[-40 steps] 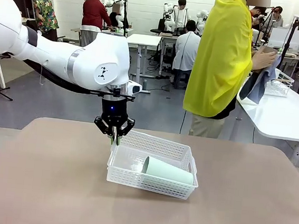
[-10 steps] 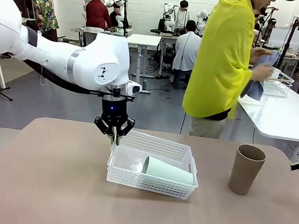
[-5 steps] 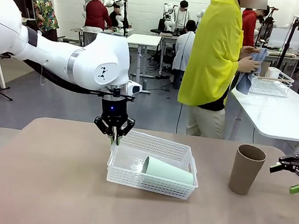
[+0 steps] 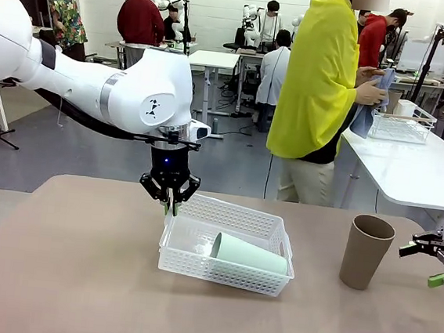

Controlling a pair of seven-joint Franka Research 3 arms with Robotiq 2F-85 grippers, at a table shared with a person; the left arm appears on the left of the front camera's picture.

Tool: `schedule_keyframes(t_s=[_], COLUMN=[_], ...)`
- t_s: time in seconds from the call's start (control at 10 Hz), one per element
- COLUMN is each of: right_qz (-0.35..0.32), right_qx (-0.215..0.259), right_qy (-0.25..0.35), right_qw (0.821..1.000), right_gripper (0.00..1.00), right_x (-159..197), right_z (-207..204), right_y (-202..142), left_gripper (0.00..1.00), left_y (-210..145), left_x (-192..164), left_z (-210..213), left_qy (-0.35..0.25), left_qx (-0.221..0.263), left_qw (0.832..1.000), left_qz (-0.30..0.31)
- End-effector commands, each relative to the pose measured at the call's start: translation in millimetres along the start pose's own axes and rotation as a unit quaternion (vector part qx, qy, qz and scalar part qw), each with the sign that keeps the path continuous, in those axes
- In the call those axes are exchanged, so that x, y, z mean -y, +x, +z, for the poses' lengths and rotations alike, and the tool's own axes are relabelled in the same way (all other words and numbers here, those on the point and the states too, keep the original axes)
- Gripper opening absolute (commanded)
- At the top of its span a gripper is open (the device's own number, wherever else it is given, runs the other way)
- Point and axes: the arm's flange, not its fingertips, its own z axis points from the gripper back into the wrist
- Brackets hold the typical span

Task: Clean and organize the cups into the basket.
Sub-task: Pick up the Reusable plastic cup from the right side of the table and stack it inside the Organizing basket in the center of the table.

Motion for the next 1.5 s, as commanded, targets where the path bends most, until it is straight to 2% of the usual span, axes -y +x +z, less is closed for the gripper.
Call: schedule_keyframes(t_s=[0.0,0.1,0.3,0.5,0.9,1.2,1.4], right_qz=[0.008,0.000,-0.016,-0.021,-0.032,-0.044,-0.050], right_qx=[-0.006,0.000,-0.028,-0.041,-0.033,0.004,0.004], right_qy=[0.004,0.000,-0.076,-0.097,-0.104,-0.088,-0.094], right_qw=[1.000,1.000,0.997,0.994,0.993,0.995,0.994], right_gripper=[1.00,1.00,1.00,1.00,1.00,1.00,1.00], right_x=[-1.2,0.0,9.5,15.3,24.7,38.4,43.7], right_z=[0.0,0.0,-19.7,-27.3,-36.1,-45.3,-51.9], right_y=[1.7,0.0,-0.7,-7.7,-14.6,-18.7,-14.8], left_gripper=[0.00,0.00,0.00,0.00,0.00,0.00,0.00], left_y=[-1.1,-1.1,-1.1,-1.1,-1.1,-1.1,-1.1], left_x=[-0.1,-0.1,-0.1,-0.1,-0.1,-0.1,-0.1], left_z=[-0.8,-0.8,-0.8,-0.8,-0.8,-0.8,-0.8], left_qy=[0.001,0.001,0.001,0.001,0.001,0.001,0.001], left_qx=[-0.001,-0.001,-0.001,-0.001,-0.001,-0.001,-0.001], left_qw=[1.000,1.000,1.000,1.000,1.000,1.000,1.000], left_qz=[-0.002,-0.002,-0.002,-0.002,-0.002,-0.002,-0.002])
